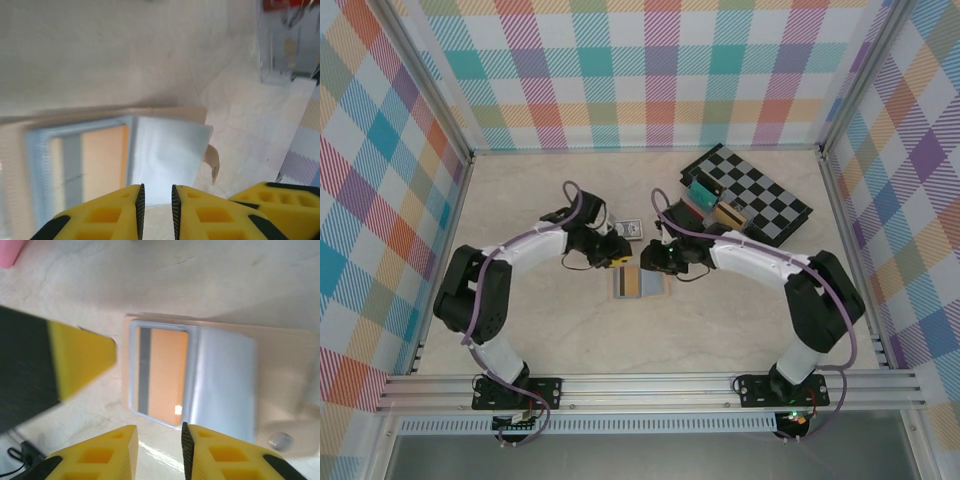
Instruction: Take the credit cards out of the card holder
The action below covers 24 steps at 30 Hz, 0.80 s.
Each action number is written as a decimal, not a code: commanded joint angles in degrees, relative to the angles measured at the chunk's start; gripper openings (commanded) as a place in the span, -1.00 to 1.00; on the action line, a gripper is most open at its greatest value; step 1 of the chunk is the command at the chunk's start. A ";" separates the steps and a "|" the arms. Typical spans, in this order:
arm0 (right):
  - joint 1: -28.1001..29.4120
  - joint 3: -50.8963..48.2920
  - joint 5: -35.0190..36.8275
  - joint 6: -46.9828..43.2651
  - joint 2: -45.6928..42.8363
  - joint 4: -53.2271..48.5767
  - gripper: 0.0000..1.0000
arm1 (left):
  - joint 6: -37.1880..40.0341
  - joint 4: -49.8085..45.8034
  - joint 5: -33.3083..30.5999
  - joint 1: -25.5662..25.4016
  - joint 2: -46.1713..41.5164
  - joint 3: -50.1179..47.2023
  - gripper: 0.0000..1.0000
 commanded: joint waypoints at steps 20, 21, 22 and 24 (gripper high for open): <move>-0.59 6.20 -6.25 -0.08 14.84 0.21 -0.60 | -1.79 5.20 5.73 2.41 0.59 -9.04 -0.60; -0.59 6.31 -6.11 0.04 15.08 -0.07 -0.61 | -1.82 5.37 5.60 2.33 1.02 -9.04 -0.60; -0.63 6.23 -6.08 0.01 15.21 -0.07 -0.61 | -1.89 5.47 5.46 2.29 1.30 -9.03 -0.60; -0.65 6.29 -5.61 0.01 15.46 -0.44 -0.61 | -2.14 5.98 5.48 2.21 2.02 -9.14 -0.61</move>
